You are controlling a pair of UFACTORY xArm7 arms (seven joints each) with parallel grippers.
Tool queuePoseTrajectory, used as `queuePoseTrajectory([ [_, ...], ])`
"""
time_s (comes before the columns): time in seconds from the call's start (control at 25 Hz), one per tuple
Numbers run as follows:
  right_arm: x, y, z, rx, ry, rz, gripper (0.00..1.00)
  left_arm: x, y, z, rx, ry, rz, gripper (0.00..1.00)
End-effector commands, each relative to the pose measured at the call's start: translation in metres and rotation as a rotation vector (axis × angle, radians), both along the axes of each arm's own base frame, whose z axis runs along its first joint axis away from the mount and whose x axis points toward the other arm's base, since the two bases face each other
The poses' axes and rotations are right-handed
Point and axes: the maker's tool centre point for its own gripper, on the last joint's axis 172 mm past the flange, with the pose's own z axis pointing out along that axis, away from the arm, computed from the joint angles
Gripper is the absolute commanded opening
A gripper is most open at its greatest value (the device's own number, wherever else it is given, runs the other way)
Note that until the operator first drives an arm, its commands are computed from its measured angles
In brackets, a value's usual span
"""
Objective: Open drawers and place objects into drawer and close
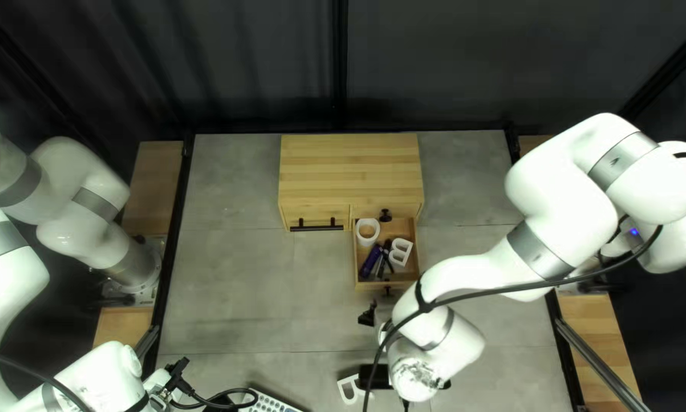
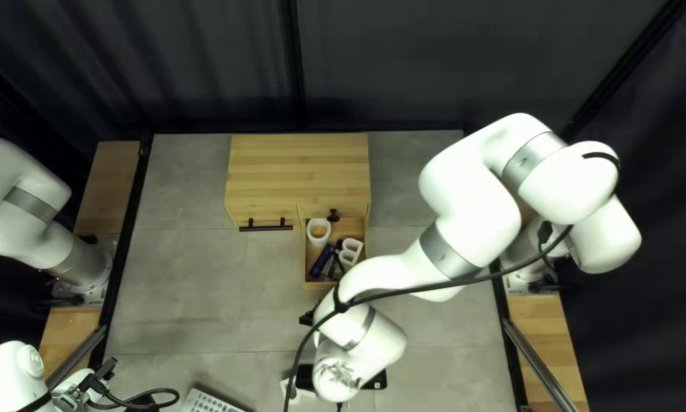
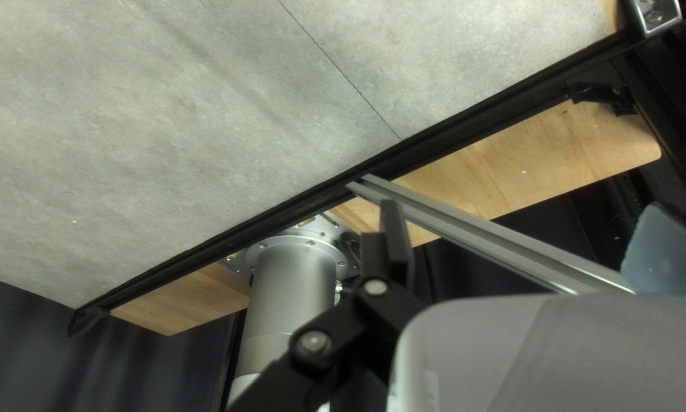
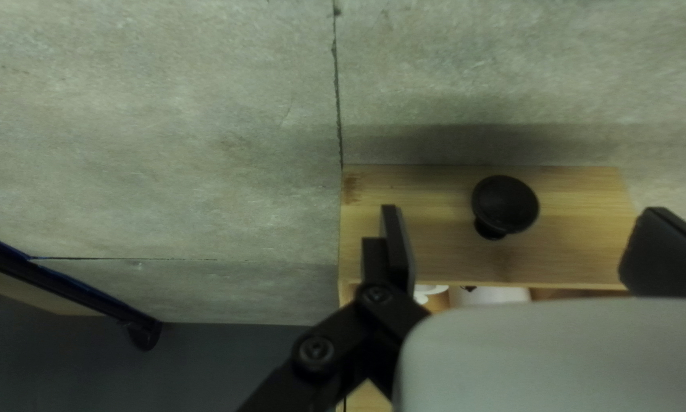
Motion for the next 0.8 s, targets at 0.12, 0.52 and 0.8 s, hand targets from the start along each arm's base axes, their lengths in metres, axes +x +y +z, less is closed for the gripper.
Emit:
queuePoseTrajectory([
  [0.12, -0.001, -0.002, 0.005, 0.000, -0.014, 0.093, 1.00, 0.000, 0.000, 0.000, 0.000, 0.000, 0.000, 1.00],
  [0.52, 0.003, 0.009, 0.002, -0.019, -0.015, 0.123, 1.00, 0.000, 0.000, 0.000, 0.000, 0.000, 0.000, 1.00],
  [0.8, 0.005, 0.023, -0.015, -0.047, -0.028, 0.057, 1.00, 0.000, 0.000, 0.000, 0.000, 0.000, 0.000, 1.00],
])
